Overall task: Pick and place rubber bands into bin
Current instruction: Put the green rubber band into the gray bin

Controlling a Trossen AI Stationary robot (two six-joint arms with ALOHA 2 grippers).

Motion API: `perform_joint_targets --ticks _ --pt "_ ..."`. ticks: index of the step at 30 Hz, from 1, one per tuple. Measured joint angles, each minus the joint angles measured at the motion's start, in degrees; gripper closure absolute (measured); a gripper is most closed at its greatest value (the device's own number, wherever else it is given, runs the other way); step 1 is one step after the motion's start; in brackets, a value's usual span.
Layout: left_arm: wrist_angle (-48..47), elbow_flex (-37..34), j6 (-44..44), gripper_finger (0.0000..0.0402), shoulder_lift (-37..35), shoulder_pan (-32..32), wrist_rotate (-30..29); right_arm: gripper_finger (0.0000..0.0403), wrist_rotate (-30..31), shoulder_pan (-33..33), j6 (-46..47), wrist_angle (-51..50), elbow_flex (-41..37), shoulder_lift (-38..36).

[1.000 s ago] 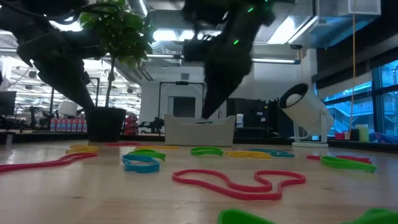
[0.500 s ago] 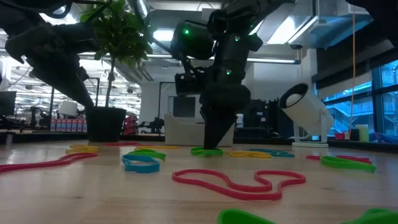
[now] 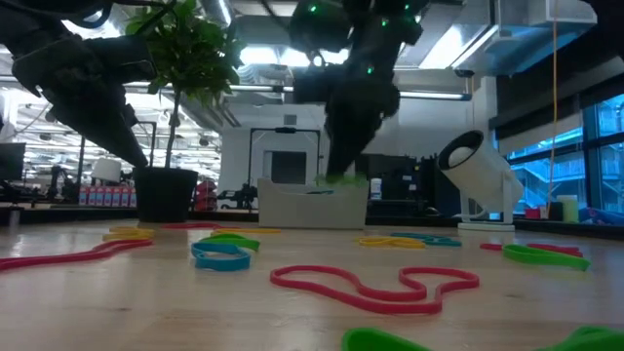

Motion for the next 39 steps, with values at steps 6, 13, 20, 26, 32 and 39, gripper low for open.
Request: perform_joint_targets --ticks 6,13,20,26,32,39 --pt "0.0 0.0 -0.5 0.04 0.0 0.0 0.0 0.04 5.5 -7.1 -2.9 1.3 0.1 -7.6" --pt "0.5 0.0 0.5 0.04 0.0 0.0 -1.6 0.0401 10.2 -17.5 -6.2 1.4 6.4 -6.1" --pt "1.0 0.0 2.5 0.04 0.0 0.2 -2.1 0.0402 4.3 -24.0 -7.4 1.0 13.6 3.6" --pt "0.9 0.0 3.5 0.0399 0.0 0.2 -2.0 0.0402 4.1 -26.2 -5.7 0.4 12.9 9.9" --pt "0.9 0.0 3.6 0.04 0.0 0.2 -3.8 0.0378 4.1 -26.4 -5.7 -0.1 12.9 12.4" --pt "0.9 0.0 3.6 0.0401 0.0 0.2 -4.2 0.0304 4.1 -26.4 -5.5 -0.7 12.9 11.9"
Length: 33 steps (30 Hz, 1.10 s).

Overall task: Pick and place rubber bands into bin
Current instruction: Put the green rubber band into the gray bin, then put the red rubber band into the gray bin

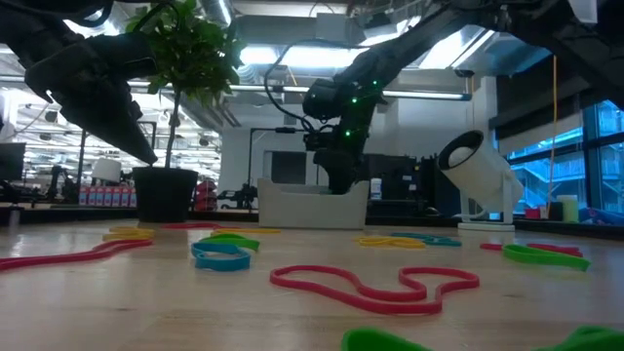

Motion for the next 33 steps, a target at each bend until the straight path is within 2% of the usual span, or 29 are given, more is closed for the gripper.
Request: perform_joint_targets --ticks 6,10,14,18,23,27,33 --pt "0.0 0.0 0.0 0.04 0.0 0.0 0.0 0.025 0.1 0.0 0.0 -1.5 0.0 0.0" --pt "0.0 0.0 0.0 0.04 0.0 0.0 0.0 0.0235 3.7 0.0 0.1 -1.5 0.8 -0.2" --pt "0.0 0.0 0.0 0.0399 0.0 0.0 0.0 0.0233 4.5 0.0 0.2 -2.3 3.0 -0.2" --pt "0.0 0.0 0.0 0.04 0.0 0.0 0.0 0.0232 7.9 0.0 1.5 -3.9 5.8 -0.2" --pt "0.0 0.0 0.1 0.04 0.0 0.0 0.0 0.0232 -3.2 0.0 0.2 -8.7 7.4 -0.3" --pt "0.0 0.0 0.4 0.04 0.0 0.0 0.0 0.0232 4.2 0.1 3.9 -8.9 7.4 -0.3" --pt "0.0 0.0 0.4 0.04 0.0 0.0 0.1 0.0236 5.0 0.6 4.1 -9.5 7.4 -1.3"
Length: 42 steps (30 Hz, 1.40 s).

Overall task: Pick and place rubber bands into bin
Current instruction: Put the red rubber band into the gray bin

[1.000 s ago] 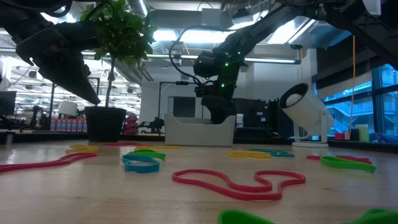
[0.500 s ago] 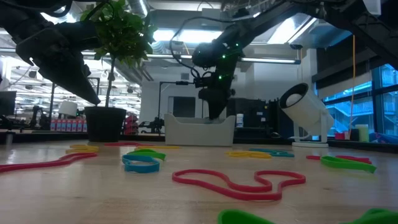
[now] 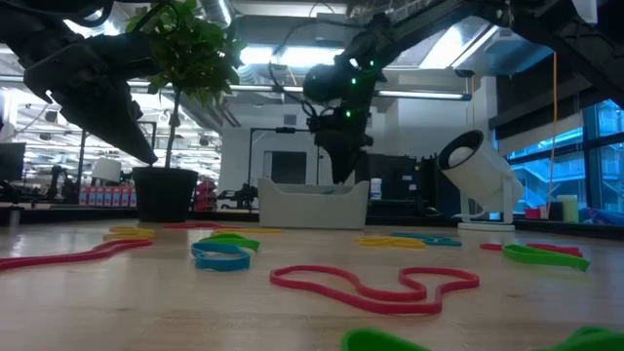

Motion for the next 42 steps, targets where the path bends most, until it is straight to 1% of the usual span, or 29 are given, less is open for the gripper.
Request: perform_joint_targets --ticks 2,4,6,9,10,15,17,19,21,24,27,29,31,35,38,42 --pt "0.0 0.0 0.0 0.04 0.0 0.0 0.0 0.0252 -0.1 0.7 0.0 0.2 0.0 -1.7" --pt "0.0 0.0 0.0 0.0398 0.0 0.0 -0.1 0.028 -0.3 1.6 -0.5 0.9 0.0 -3.8" --pt "0.0 0.0 0.0 0.0398 0.0 0.0 -0.9 0.0318 -1.1 2.9 -0.5 0.8 -0.5 -6.2" --pt "0.0 0.0 0.0 0.04 0.0 0.0 -2.2 0.0381 -3.1 5.6 0.6 1.3 -3.8 -10.8" --pt "0.0 0.0 0.0 0.04 0.0 -0.1 -2.2 0.0391 -3.5 6.9 0.8 1.5 -5.5 -12.4" --pt "0.0 0.0 3.2 0.0397 0.0 -0.1 -3.2 0.0395 -3.5 14.3 4.7 7.0 -19.0 -21.3" --pt "0.0 0.0 5.1 0.0397 0.0 -0.1 -3.5 0.0399 -3.5 17.5 6.8 11.3 -26.3 -25.4" --pt "0.0 0.0 7.3 0.0399 0.0 -0.1 -3.1 0.0398 -1.9 21.1 9.7 16.1 -34.1 -29.6" --pt "0.0 0.0 7.9 0.04 0.0 -0.1 -1.2 0.0398 1.1 24.8 12.4 22.2 -42.0 -33.9" --pt "-1.1 1.3 7.3 0.0399 0.2 -0.1 4.3 0.04 5.0 30.1 16.2 32.2 -53.7 -39.8" --pt "-1.7 3.9 5.2 0.04 2.2 -0.1 6.6 0.0399 7.8 35.0 20.7 42.8 -64.2 -43.7" --pt "-2.8 6.4 5.0 0.04 5.1 -0.1 7.2 0.0399 8.1 37.8 23.7 50.4 -70.2 -45.2" --pt "-5.1 9.7 5.3 0.04 9.0 -0.1 7.7 0.0399 8.3 40.4 26.3 58.6 -75.1 -45.1" --pt "-11.8 17.3 5.6 0.04 18.6 -0.4 9.3 0.0398 13.1 44.6 30.2 74.1 -82.6 -44.0" --pt "-14.7 22.4 6.9 0.04 25.4 -0.9 10.8 0.0398 15.5 46.5 30.4 80.1 -85.9 -43.3" --pt "-14.9 26.6 8.9 0.0397 31.9 -1.3 14.8 0.0398 16.8 47.2 30.7 81.7 -87.4 -43.2"
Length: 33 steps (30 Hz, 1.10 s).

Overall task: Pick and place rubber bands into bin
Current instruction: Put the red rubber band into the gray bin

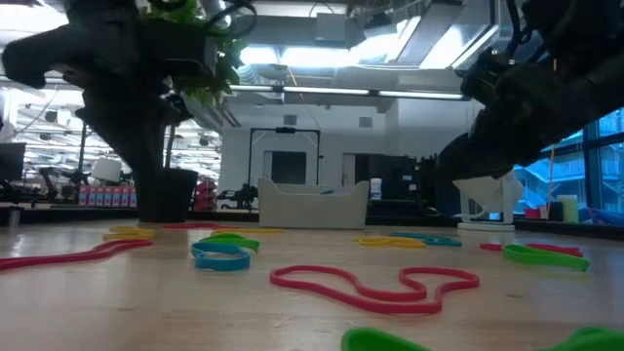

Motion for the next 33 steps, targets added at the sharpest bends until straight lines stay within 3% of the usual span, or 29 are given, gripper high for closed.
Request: perform_joint_targets --ticks 8,19,27,33 --pt "-0.3 3.2 -0.8 0.0345 7.5 0.0 4.5 0.0398 0.0 0.1 1.3 0.1 -0.5 0.7" --pt "-0.6 3.2 -1.0 0.0291 11.1 0.1 1.8 0.0398 -0.2 0.1 1.2 -0.3 -0.5 0.8" --pt "-0.7 3.6 -1.5 0.0318 14.4 0.1 2.0 0.0398 -0.2 0.1 1.0 -0.3 -0.5 0.8" --pt "-0.7 3.4 -0.9 0.039 14.6 0.2 3.0 0.0398 -0.3 0.1 1.0 -0.4 -0.5 0.8"
